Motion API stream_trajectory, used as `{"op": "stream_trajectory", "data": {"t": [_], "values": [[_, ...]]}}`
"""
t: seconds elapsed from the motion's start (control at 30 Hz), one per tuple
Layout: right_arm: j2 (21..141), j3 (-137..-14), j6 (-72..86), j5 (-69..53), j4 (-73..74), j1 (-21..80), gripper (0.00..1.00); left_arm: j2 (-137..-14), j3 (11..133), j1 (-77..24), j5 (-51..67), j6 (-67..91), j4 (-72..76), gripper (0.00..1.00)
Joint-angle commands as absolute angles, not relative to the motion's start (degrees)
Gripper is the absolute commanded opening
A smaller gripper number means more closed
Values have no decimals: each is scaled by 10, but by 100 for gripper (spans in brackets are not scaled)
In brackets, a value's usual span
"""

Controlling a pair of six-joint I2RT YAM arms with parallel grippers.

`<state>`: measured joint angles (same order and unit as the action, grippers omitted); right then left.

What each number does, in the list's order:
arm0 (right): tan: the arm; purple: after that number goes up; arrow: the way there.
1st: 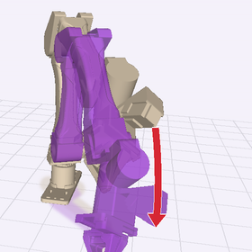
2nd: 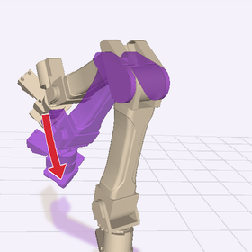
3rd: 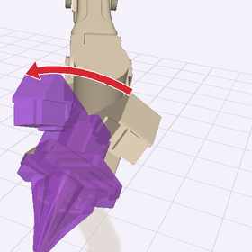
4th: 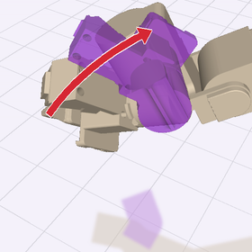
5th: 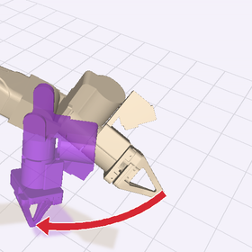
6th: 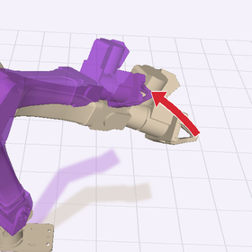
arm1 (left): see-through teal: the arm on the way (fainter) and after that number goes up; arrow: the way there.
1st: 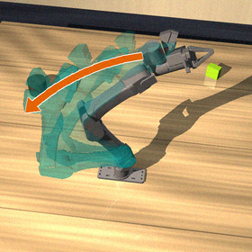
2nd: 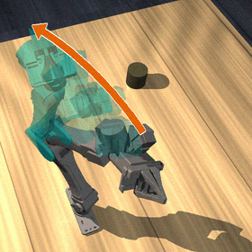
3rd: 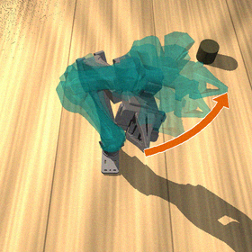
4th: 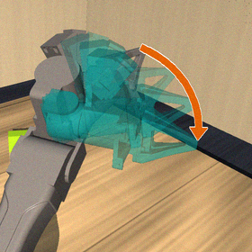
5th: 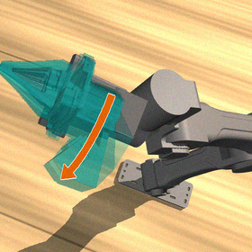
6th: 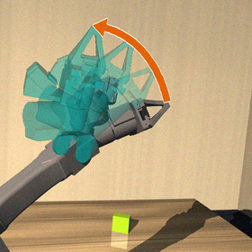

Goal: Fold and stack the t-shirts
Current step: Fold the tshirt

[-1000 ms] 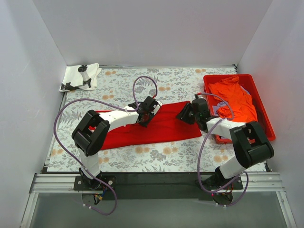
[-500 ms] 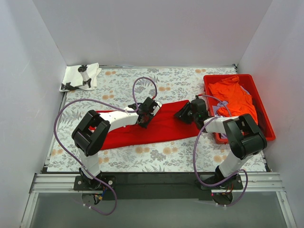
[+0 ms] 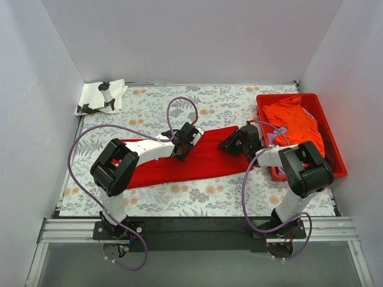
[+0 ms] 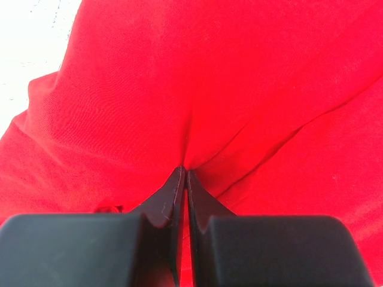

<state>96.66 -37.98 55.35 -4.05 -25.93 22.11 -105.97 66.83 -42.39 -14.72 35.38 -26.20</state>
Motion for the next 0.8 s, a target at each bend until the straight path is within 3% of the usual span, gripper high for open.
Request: {"op": "stream_trajectory", "data": {"t": [0.0, 0.47, 0.77], "values": [[977, -372, 574, -35, -292, 219, 39, -1020, 664, -428, -163, 355, -252, 0], [992, -358, 609, -54, -352, 219, 31, -1022, 664, -428, -167, 356, -252, 0], [969, -347, 605, -46, -355, 217, 15, -1033, 674, -428, -178, 359, -255, 0]]}}
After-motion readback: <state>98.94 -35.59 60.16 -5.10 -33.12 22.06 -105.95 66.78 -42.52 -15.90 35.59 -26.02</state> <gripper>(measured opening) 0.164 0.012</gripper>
